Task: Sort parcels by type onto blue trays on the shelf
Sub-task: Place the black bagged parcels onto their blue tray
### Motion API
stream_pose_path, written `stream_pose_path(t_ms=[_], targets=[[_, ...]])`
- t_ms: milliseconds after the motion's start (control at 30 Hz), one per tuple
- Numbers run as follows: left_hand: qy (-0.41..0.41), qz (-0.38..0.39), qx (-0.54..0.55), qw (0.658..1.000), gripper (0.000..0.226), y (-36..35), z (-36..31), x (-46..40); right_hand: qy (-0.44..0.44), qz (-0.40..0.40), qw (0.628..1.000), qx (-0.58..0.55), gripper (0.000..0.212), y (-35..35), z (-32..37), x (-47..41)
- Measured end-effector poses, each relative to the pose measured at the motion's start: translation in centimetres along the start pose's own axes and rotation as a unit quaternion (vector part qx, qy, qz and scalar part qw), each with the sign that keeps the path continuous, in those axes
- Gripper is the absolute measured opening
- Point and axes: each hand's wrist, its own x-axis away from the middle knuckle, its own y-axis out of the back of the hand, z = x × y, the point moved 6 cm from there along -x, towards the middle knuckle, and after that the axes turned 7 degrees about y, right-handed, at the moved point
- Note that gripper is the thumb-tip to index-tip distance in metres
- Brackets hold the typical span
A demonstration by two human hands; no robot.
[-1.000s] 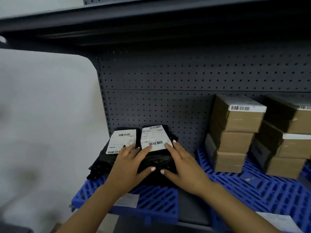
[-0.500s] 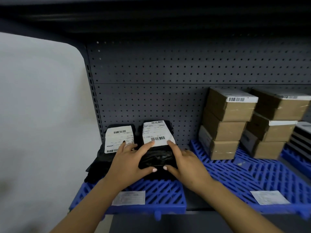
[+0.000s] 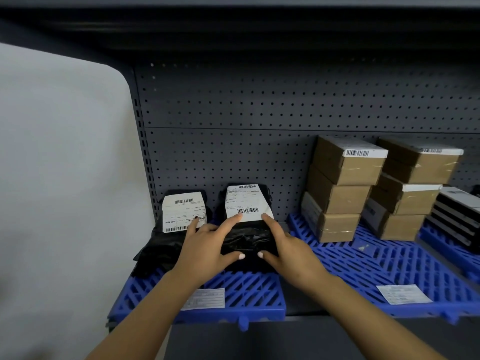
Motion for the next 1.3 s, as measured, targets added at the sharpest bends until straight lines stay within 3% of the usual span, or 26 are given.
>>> stream_pose_path(t_ms=[200,633,767,933,1033,1300], targets=[[0.018,-0.005,-0.021,1.0,0.084,-0.1,-0.8,0.1,0.007,-0.001,0.997,0.078,0.08,0.7,-0.9,-0.2],[-0.027,-0.024,-0.055,0.998,0.08,-0.5,-0.1,-0.6,0.017,-0.009,0.992,0.124,0.077,1.3,-1.5,-0.2],[-0.053,-0.088,-0.106,0.989,0.078,-0.1,-0.2,-0.6,0.025,-0.006,0.991,0.131,0.078,1.2,-1.4,-0.1],[-0.046,-0.039,-0.091,0.994,0.087,0.8,-0.5,-0.8,0.036,0.006,0.989,0.145,0.078,1.4,-1.5,0.1],[-0.072,-0.029,-0.094,0.992,0.085,0.6,-0.8,-0.8,0.072,-0.012,0.985,0.157,0.089,1.4,-1.1,0.2],[-0.077,0.001,-0.094,0.993,0.082,-0.1,-0.6,-1.2,0.068,-0.023,0.982,0.174,0.073,0.2,-1.0,0.7]])
